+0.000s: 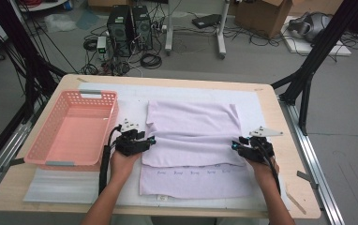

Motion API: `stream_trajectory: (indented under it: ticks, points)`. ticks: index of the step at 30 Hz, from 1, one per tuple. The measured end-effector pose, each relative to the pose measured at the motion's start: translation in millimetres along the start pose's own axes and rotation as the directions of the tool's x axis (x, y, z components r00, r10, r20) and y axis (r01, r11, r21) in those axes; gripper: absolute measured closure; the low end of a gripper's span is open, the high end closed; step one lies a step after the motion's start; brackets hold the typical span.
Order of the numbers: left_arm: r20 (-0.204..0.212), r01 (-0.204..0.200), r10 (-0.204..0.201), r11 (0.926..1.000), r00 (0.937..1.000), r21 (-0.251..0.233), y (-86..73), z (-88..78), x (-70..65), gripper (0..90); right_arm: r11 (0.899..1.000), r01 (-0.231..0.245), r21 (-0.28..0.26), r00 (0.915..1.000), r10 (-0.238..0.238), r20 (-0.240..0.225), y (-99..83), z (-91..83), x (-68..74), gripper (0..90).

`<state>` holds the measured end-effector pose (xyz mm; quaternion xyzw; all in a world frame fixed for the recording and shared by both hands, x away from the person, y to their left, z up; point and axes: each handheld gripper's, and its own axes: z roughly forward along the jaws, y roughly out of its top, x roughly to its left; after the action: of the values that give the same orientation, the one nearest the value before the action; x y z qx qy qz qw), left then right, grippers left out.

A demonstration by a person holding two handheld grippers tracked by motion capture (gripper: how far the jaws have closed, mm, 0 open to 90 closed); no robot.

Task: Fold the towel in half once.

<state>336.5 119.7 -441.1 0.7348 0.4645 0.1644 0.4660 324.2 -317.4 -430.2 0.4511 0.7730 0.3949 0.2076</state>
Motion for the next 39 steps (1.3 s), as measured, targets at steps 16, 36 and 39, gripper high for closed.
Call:
stream_trajectory:
  ticks: [16,36,39]
  points:
    - [0.047,-0.047,0.043,0.9944,0.9980,0.094,-40.5,-36.3,-23.2,66.4,0.998,-0.002,0.070,0.9996,0.004,-0.027,-51.6,-41.2,18.7,66.0]
    - [0.083,-0.077,0.078,0.9969,0.9935,-0.010,-46.3,-74.0,-37.6,84.9,0.999,0.030,0.030,0.9986,-0.029,-0.044,-62.5,-68.8,33.4,86.1]
    - [0.068,-0.080,0.082,0.9964,0.9943,-0.027,-44.8,-80.2,-38.5,85.1,0.999,0.027,0.017,0.9986,-0.026,-0.045,-62.7,-75.8,34.3,86.1]
